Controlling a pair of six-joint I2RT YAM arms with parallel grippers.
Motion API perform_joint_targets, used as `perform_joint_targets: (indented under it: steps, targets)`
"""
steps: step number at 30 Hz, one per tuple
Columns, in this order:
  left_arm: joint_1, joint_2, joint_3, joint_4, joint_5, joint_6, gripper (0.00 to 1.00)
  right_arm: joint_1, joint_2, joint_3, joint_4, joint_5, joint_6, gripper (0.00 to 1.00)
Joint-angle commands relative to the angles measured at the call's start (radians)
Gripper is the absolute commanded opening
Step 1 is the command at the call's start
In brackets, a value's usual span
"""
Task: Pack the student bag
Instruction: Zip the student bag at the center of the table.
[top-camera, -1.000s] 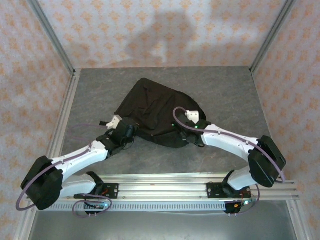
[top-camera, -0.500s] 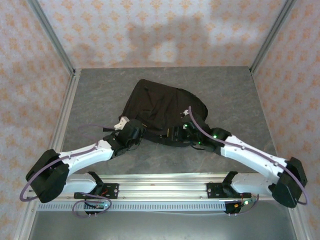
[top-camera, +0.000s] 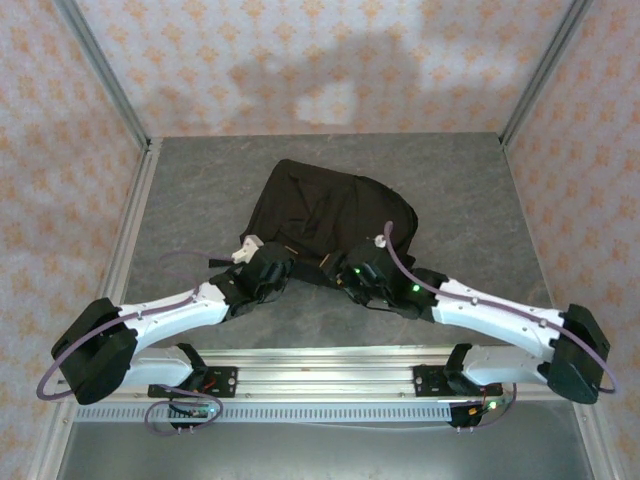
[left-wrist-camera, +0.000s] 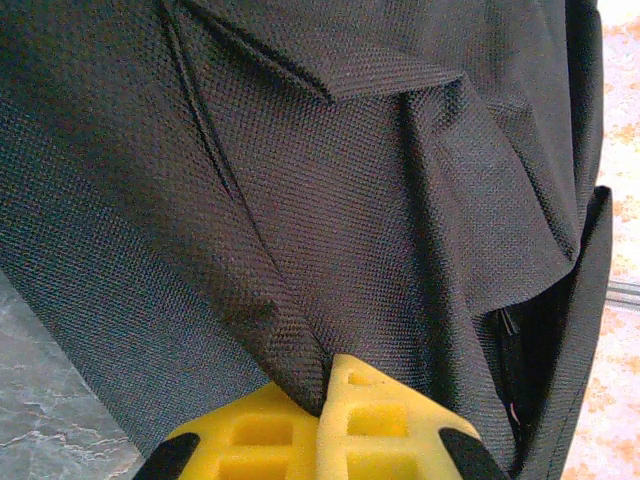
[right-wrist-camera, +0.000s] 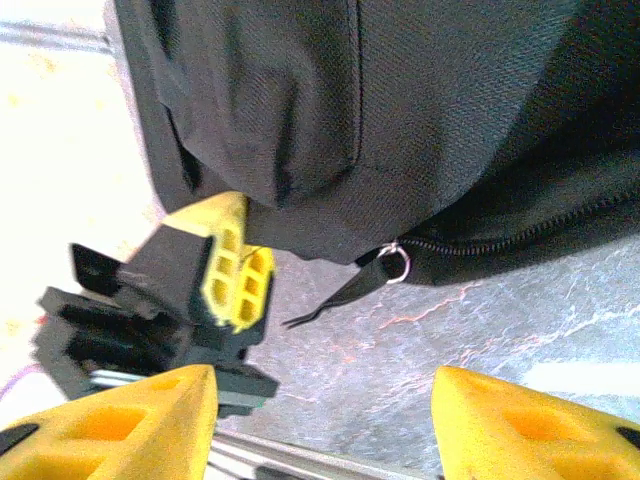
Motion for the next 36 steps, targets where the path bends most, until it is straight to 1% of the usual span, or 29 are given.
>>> perform_joint_targets:
  steps: [1,4,6,11,13,17,25,29,30,32,33,36]
  targets:
    - [-0.021,0.003,0.029,0.056,0.001,-0.017,0.00,0.023,-0.044,0.010,-0.102,0.109,0.190,0.57]
    - [-0.021,0.008,0.029,0.063,-0.003,-0.023,0.00,0.055,-0.051,-0.030,-0.027,0.119,0.272,0.56]
    - [-0.021,0.009,0.029,0.064,-0.005,-0.023,0.00,0.068,-0.020,-0.028,0.010,0.106,0.289,0.58]
    - [-0.021,0.002,0.030,0.063,-0.005,-0.025,0.00,0.079,0.102,-0.025,0.158,0.037,0.329,0.68]
    - [-0.021,-0.003,0.027,0.060,-0.006,-0.026,0.00,0.082,0.145,-0.012,0.202,0.019,0.335,0.68]
    - [-0.021,-0.014,0.020,0.059,-0.011,-0.027,0.00,0.081,0.195,0.001,0.222,0.022,0.351,0.67]
    - [-0.021,-0.024,0.006,0.065,-0.017,-0.030,0.00,0.081,0.242,0.002,0.239,0.064,0.367,0.54]
    - [-0.021,-0.027,0.005,0.066,-0.022,-0.028,0.00,0.082,0.264,0.009,0.231,0.068,0.365,0.52]
    - [-0.020,-0.029,0.005,0.067,-0.022,-0.028,0.00,0.081,0.266,0.008,0.231,0.070,0.365,0.50]
    - [-0.021,-0.031,0.003,0.068,-0.023,-0.028,0.00,0.082,0.268,0.009,0.230,0.079,0.364,0.45]
    - [-0.021,-0.031,0.003,0.067,-0.023,-0.028,0.00,0.082,0.268,0.007,0.228,0.084,0.360,0.41]
    - [-0.020,-0.033,-0.001,0.066,-0.026,-0.028,0.00,0.082,0.264,0.011,0.197,0.104,0.352,0.25]
